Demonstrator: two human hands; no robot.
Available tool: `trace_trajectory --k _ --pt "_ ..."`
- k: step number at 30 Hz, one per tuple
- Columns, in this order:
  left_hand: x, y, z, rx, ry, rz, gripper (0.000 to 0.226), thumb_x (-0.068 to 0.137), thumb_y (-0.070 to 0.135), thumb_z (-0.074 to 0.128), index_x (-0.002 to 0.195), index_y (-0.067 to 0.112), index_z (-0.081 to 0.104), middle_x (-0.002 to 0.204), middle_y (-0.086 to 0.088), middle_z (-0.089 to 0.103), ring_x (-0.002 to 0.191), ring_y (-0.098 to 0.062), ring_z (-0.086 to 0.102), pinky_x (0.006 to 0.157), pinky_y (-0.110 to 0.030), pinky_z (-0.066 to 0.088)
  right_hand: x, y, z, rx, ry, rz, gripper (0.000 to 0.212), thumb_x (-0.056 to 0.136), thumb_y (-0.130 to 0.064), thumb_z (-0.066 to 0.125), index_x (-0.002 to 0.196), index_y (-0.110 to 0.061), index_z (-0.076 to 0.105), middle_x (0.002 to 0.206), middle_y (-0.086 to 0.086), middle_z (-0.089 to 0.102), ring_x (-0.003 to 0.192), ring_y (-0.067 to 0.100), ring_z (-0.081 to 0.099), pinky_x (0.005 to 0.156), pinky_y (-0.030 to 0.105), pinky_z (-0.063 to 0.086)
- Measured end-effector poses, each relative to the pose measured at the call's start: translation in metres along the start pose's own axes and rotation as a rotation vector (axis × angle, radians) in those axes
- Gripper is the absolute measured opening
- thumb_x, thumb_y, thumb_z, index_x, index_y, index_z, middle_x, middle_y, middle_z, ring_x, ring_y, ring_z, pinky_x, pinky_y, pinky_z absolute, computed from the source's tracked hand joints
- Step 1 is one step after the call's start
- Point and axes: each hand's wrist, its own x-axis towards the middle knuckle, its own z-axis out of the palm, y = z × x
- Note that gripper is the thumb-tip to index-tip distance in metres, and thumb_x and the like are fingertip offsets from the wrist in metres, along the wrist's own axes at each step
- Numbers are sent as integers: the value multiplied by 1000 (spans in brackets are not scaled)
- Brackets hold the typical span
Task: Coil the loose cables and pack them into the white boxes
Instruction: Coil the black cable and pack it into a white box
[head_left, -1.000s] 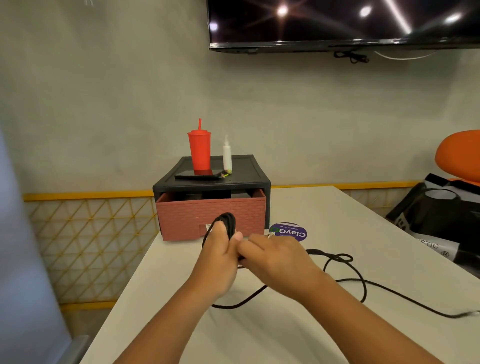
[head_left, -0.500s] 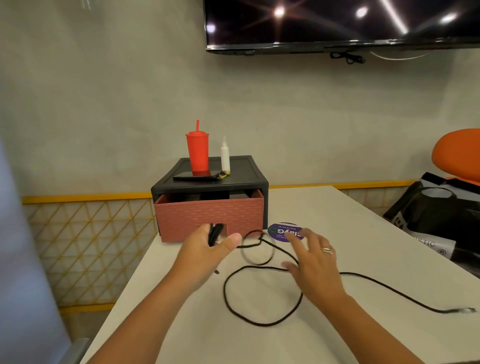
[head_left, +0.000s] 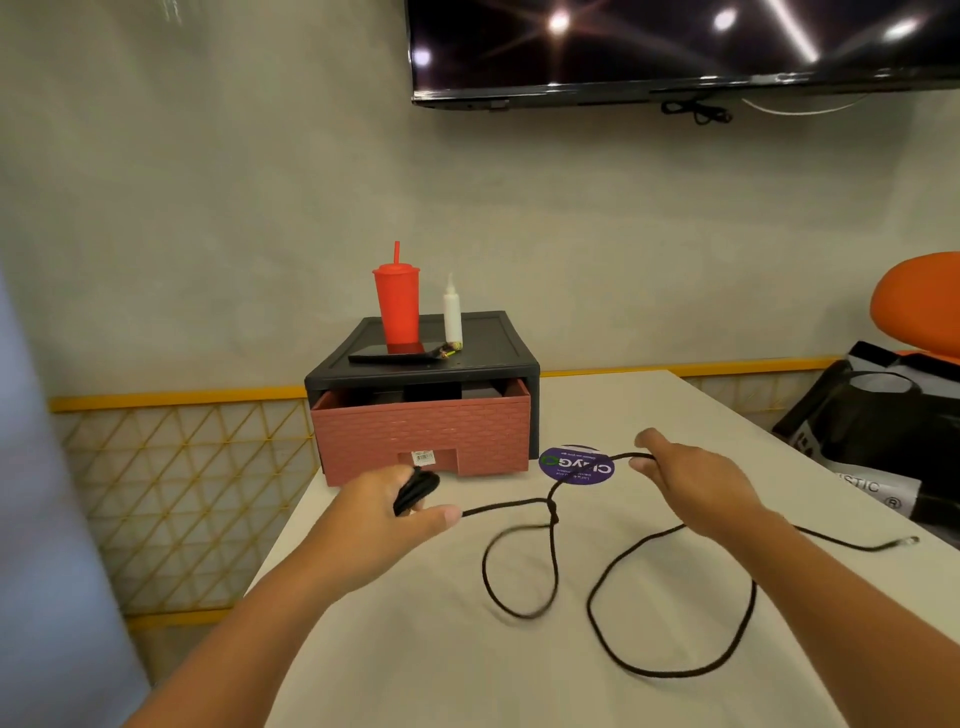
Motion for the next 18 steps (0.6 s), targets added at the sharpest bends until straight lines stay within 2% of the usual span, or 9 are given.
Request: trace_trajectory --k 2,4,6,7,9,11,14,16,18 --pt "0 3 2 -71 -93 -5 35 71 43 76 63 17 53 56 10 44 53 -4 43 55 -22 39 8 -1 -7 -112 -48 -85 39 98 -47 23 126 -22 35 108 5 59 92 27 57 74 35 46" --pt "-2 11 6 -129 -186 -6 27 77 31 74 63 15 58 53 10 44 49 -2 41 50 -13 33 14 -6 -8 -315 16 -237 35 96 -45 39 123 -23 43 107 5 56 93 26 55 77 35 44" --pt "-3 18 9 -224 -272 -30 26 82 23 70 60 16 57 49 10 45 45 -3 40 48 -13 33 16 -15 -8 -494 200 -298 41 68 -28 78 104 -19 61 91 9 59 76 27 57 63 39 44" --pt "-5 23 10 -279 -310 -37 30 83 21 69 57 19 56 46 11 43 42 -3 37 46 -14 31 15 -22 -11 -468 285 -266 48 53 -16 85 97 -15 65 85 11 59 67 29 57 56 38 44" --pt "-6 30 12 -413 -362 -26 28 79 23 67 54 21 55 44 11 34 39 -4 28 43 -14 26 17 -38 -10 -407 279 -201 53 54 -8 80 104 -10 64 92 14 58 69 29 59 54 35 42" --pt "-6 35 15 -600 -341 -14 14 73 24 60 65 12 57 43 10 28 39 -6 21 42 -16 22 15 -55 2 -310 283 -226 47 60 -6 79 103 -8 61 96 13 57 72 26 60 51 30 42" --pt "-2 37 14 -924 -262 -14 22 72 22 60 53 15 53 38 10 24 34 -4 18 41 -18 19 2 -67 36 -14 275 -279 39 41 6 85 72 -8 65 75 9 56 48 22 56 36 26 41" --pt "2 39 11 -1058 -172 -25 29 74 23 65 56 12 46 37 10 23 32 -4 18 39 -19 20 -10 -75 59 337 242 -225 21 67 2 74 85 -4 66 84 6 56 66 26 61 55 31 50" --pt "5 38 6 -1118 -66 -48 32 81 27 63 63 9 42 36 10 22 31 -3 18 37 -17 21 -27 -88 66 685 20 -112 15 89 -7 56 101 1 61 88 -1 55 84 17 60 77 28 51"
